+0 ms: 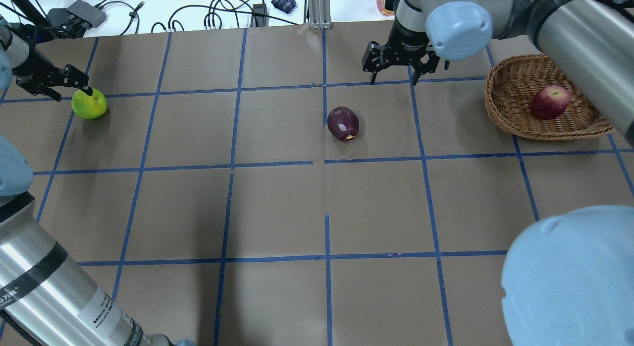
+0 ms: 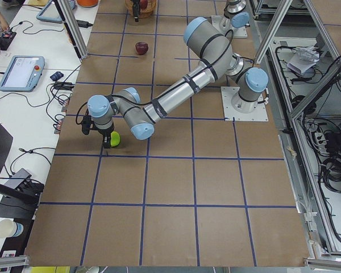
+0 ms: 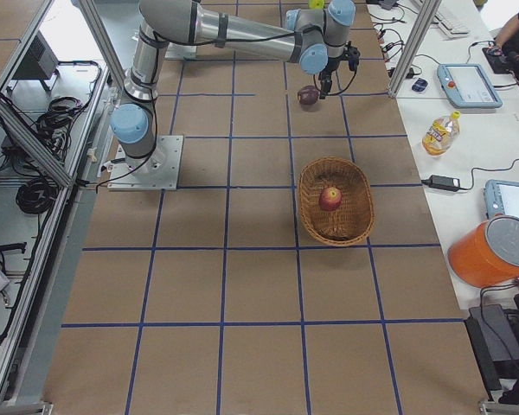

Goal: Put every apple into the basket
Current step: 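Grasp the dark apple with the right gripper while the left lifts the green apple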

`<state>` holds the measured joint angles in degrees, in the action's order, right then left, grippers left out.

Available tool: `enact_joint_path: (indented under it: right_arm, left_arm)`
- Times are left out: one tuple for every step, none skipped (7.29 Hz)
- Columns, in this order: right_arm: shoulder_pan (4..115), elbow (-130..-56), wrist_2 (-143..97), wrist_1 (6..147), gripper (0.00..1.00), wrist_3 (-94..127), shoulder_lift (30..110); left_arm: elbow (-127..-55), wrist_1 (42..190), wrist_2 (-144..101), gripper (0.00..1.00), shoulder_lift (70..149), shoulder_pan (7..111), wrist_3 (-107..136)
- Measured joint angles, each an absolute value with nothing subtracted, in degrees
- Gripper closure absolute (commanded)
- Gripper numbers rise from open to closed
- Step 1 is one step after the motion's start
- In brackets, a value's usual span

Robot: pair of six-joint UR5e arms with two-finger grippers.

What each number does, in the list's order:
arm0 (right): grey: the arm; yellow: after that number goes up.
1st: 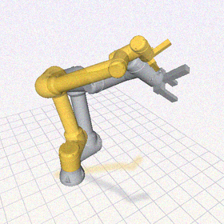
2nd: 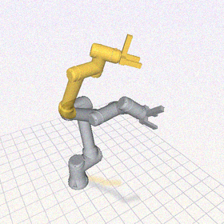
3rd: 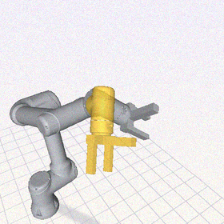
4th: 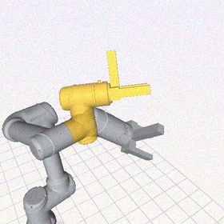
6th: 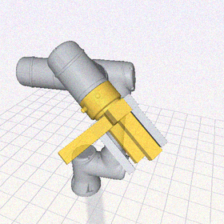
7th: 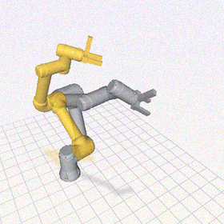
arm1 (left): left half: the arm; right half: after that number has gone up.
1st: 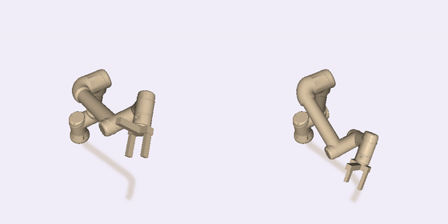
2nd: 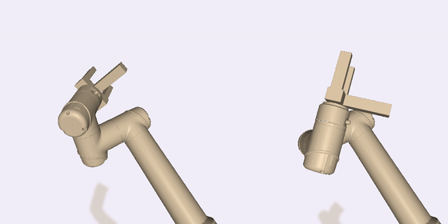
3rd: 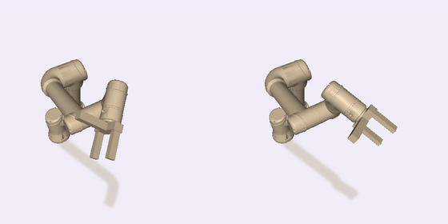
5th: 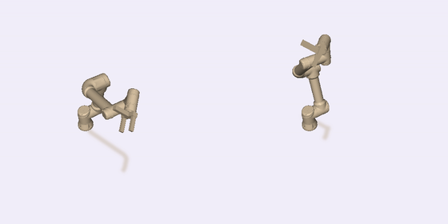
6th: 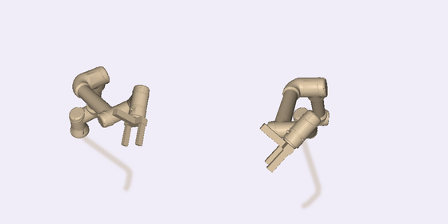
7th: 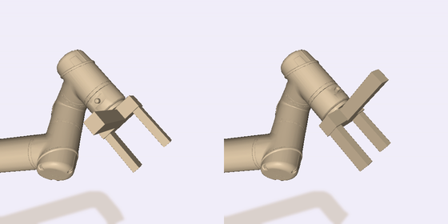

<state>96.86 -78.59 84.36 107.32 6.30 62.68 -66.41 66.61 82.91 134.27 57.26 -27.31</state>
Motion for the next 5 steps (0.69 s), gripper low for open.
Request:
enact_joint_path:
  right_arm:
    - [99.4, -78.7, 84.4, 108.6, 0.00, 6.2, 61.9]
    - [101.6, -78.7, 84.5, 110.1, 0.00, 6.0, 60.6]
    - [103.5, -78.7, 84.7, 112.2, 0.00, 5.8, 58.8]
    - [104.5, -78.8, 84.8, 113.4, 0.00, 5.8, 57.1]
    - [105.0, -78.7, 84.9, 114.0, 0.00, 5.6, 55.9]
  left_arm:
    - [-66.6, 66.7, 82.1, 0.00, 134.6, 57.2, -27.1]
    - [-66.8, 66.7, 81.7, 0.00, 135.1, 57.2, -27.1]
    - [-66.8, 66.8, 81.5, 0.05, 135.4, 57.2, -27.0]
    - [-66.8, 67.0, 81.5, 0.34, 135.5, 57.1, -27.0]
    - [-66.8, 67.2, 81.5, 0.78, 135.5, 56.8, -27.0]
